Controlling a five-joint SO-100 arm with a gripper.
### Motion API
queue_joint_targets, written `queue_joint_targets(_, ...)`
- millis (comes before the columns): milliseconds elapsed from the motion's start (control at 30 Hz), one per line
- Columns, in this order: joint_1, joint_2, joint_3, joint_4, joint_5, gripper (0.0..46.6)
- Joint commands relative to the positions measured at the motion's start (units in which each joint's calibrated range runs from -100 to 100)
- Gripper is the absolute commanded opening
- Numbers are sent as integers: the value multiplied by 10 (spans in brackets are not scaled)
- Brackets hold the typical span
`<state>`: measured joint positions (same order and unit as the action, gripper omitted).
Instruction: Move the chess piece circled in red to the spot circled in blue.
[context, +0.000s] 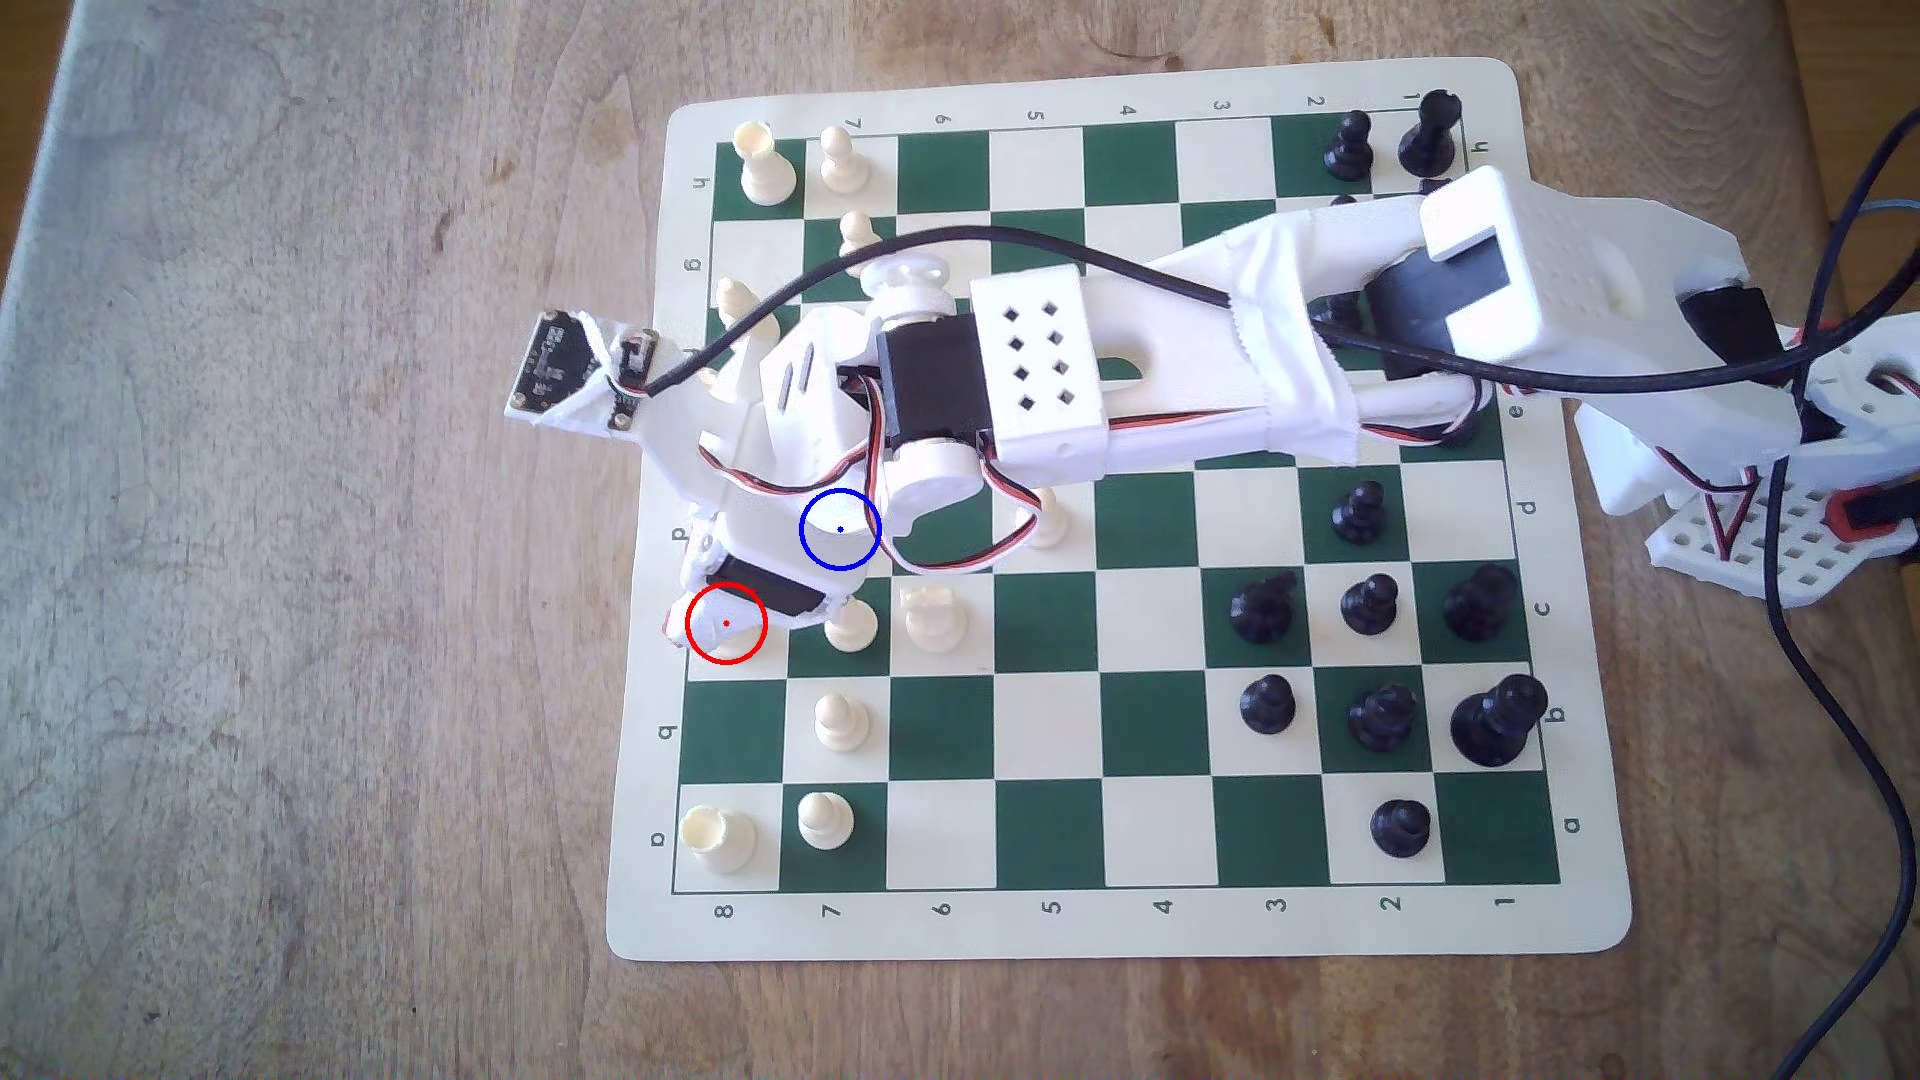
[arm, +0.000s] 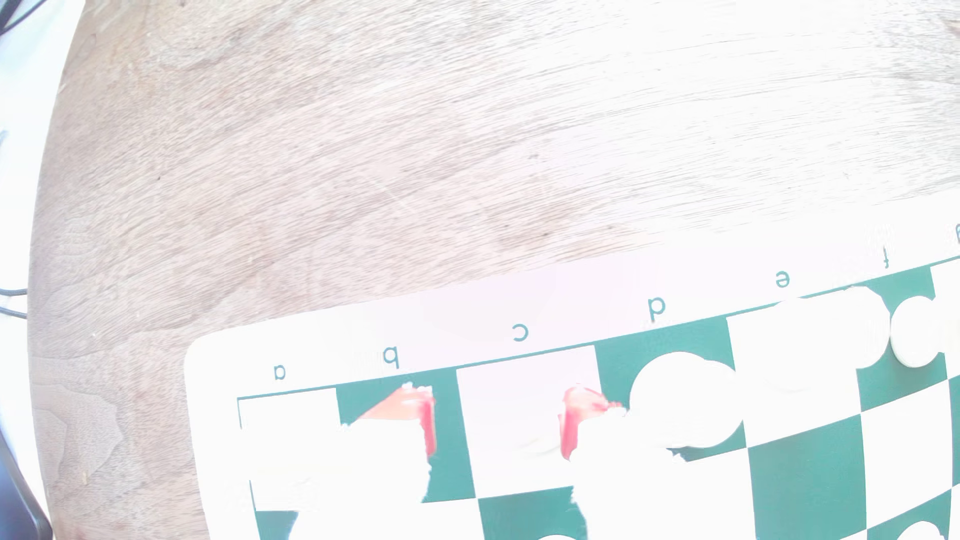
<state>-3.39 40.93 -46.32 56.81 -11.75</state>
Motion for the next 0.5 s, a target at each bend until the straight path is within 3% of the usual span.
queue_joint_targets(0,3,-6,-70,2,3,136)
queue_joint_targets(467,-7,34,-99,0,4,129)
